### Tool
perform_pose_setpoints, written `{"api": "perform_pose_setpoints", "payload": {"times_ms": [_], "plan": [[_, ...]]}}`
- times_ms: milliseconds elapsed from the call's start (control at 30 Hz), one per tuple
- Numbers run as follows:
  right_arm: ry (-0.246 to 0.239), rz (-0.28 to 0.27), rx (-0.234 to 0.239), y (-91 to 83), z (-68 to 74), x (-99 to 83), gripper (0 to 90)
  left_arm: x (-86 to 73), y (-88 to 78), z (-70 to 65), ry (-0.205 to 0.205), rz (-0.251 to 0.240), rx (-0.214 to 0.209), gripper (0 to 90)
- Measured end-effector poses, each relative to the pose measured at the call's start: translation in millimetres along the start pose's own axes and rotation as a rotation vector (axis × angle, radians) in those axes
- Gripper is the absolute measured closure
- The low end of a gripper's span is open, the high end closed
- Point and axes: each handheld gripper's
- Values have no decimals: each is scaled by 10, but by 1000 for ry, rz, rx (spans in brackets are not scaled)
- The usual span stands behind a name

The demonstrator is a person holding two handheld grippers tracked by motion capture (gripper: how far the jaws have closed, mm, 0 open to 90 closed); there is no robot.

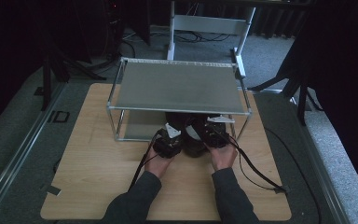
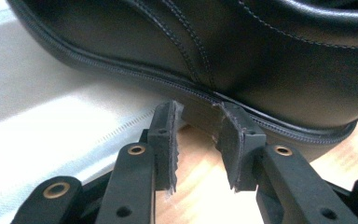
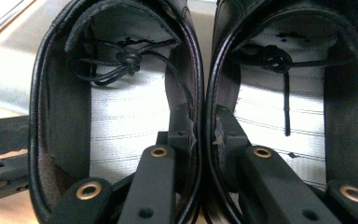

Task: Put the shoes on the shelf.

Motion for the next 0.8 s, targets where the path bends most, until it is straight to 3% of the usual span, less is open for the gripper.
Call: {"api": "perform_pose_setpoints", "payload": {"times_ms": [200,400,667,733,800], "plan": [[25,-24,-22,91,23,-24,796,22,99,9,7,18,34,757],[59,-49,-33,146,44,-39,794,81,148,-27,25,5,82,827],[87,-86,-47,179,62,-39,793,117,207,-9,28,-11,112,856],[105,-103,-53,196,67,-33,792,130,241,-21,36,-20,138,874],[88,-110,-74,207,114,-28,792,131,272,-37,43,-18,163,895]]}}
Point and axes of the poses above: each handheld gripper's, and its own axes: y roughly forward along the jaws, x roughly out of its top, z roughly to its left, and after that the axes turned 8 degrees about y, right-handed
